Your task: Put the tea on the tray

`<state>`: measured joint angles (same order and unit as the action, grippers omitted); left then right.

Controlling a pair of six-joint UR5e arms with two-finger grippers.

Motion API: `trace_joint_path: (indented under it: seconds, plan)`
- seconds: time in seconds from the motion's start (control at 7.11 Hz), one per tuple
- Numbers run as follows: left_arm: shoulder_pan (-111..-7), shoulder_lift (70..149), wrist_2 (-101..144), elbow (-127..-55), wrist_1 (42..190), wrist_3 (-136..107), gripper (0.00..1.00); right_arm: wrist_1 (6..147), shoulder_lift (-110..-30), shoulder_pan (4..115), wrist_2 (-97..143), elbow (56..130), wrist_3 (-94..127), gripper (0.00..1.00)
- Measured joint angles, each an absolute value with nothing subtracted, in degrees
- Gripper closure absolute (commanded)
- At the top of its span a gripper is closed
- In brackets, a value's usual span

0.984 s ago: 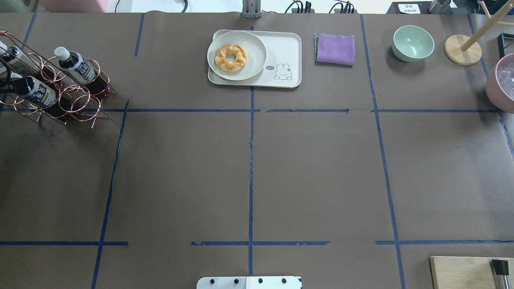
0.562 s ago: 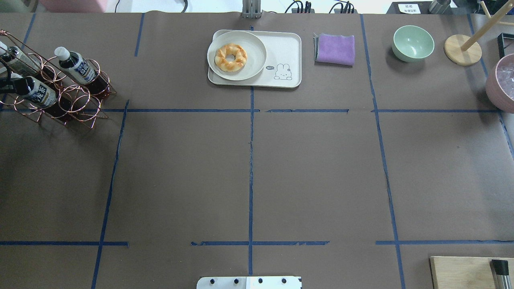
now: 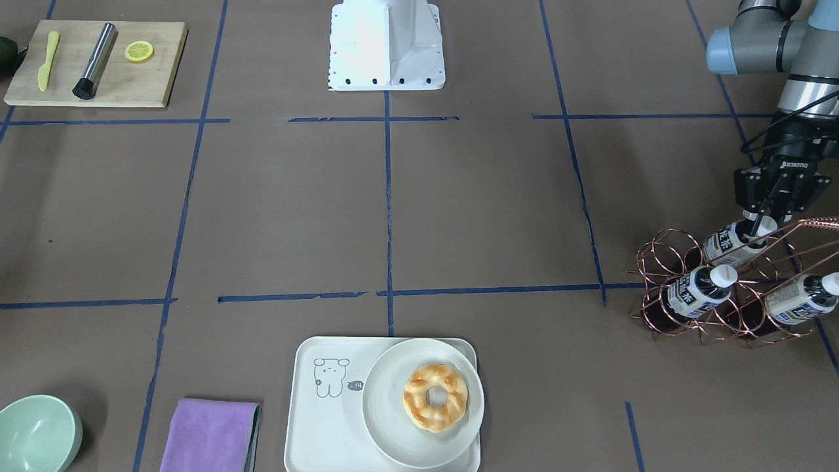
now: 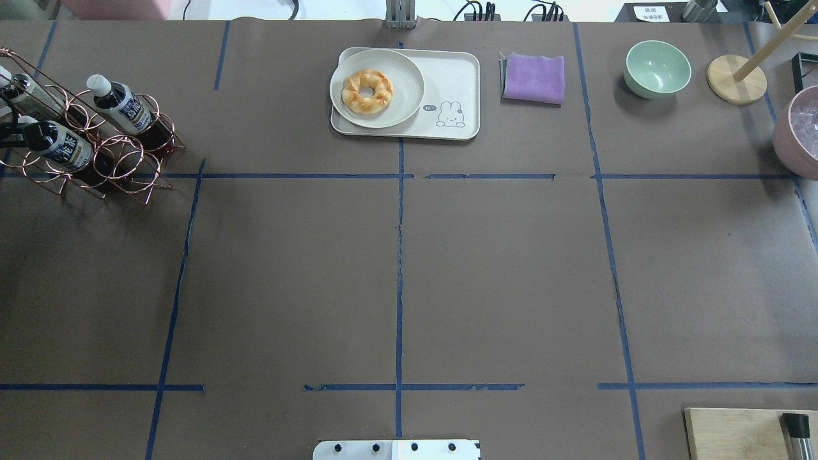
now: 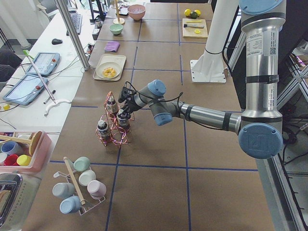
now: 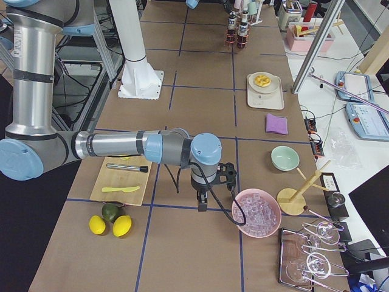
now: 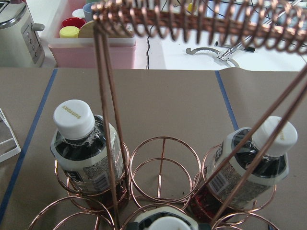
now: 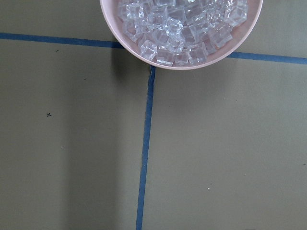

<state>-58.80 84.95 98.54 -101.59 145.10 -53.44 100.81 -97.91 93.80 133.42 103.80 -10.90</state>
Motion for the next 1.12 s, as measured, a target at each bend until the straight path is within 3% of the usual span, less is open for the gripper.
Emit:
trace_joint_path:
  seconds: [1.12]
  plan:
    - [-62.09, 84.91, 98.58, -105.71, 144.99, -49.06, 0.94, 100.81, -97.91, 93.83, 133.42, 103.80, -10.90, 0.00]
